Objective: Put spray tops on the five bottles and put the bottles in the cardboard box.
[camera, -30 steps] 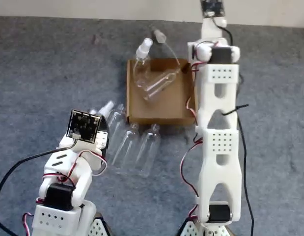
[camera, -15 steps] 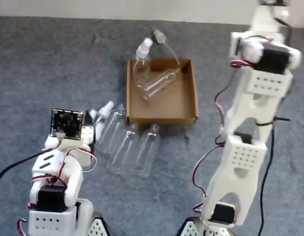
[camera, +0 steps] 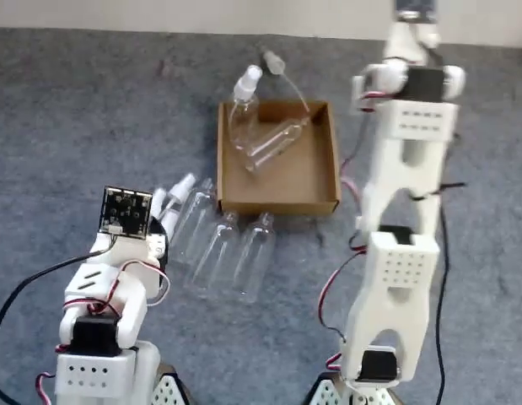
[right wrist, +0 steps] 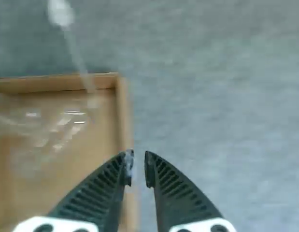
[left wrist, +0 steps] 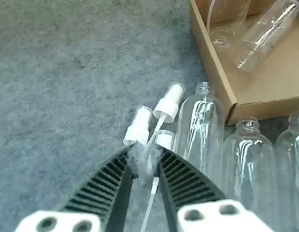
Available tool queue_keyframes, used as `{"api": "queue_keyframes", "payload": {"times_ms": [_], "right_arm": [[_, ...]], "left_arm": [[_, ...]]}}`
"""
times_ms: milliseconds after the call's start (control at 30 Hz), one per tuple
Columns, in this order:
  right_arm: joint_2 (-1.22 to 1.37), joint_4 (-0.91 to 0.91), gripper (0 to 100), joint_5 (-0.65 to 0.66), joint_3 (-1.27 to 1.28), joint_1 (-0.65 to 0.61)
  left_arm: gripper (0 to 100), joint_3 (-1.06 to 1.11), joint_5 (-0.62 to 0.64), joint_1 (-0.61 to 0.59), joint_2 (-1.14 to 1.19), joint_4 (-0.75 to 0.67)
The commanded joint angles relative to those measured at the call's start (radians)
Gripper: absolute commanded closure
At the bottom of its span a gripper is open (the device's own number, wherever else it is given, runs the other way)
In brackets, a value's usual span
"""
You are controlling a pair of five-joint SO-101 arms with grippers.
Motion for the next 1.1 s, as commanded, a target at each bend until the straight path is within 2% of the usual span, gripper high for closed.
{"api": "queue_keyframes", "payload": {"times_ms": [0, 133, 300, 533, 633, 1067], "right_arm": [[-0.056, 0.021, 99.1, -0.143, 0.008, -0.134], [-0.05, 0.021, 99.1, -0.215, 0.016, -0.248], [-0.013, 0.012, 98.3, -0.384, 0.082, -0.291], [0.142, -0.073, 83.4, -0.66, 0.077, -0.263], [0.194, -0.113, 80.3, -0.692, 0.077, -0.263], [0.245, -0.22, 80.3, -0.694, 0.085, -0.263]], "left_arm": [[100, 0.01, -0.006, -0.01, -0.008, 0.003], [100, 0.041, -0.006, -0.01, -0.008, -0.023], [100, 0.068, -0.064, -0.012, -0.008, -0.068], [100, 0.074, -0.078, -0.01, -0.008, -0.068], [100, 0.074, -0.08, -0.01, -0.008, -0.066], [100, 0.074, -0.081, -0.01, -0.008, -0.064]]}}
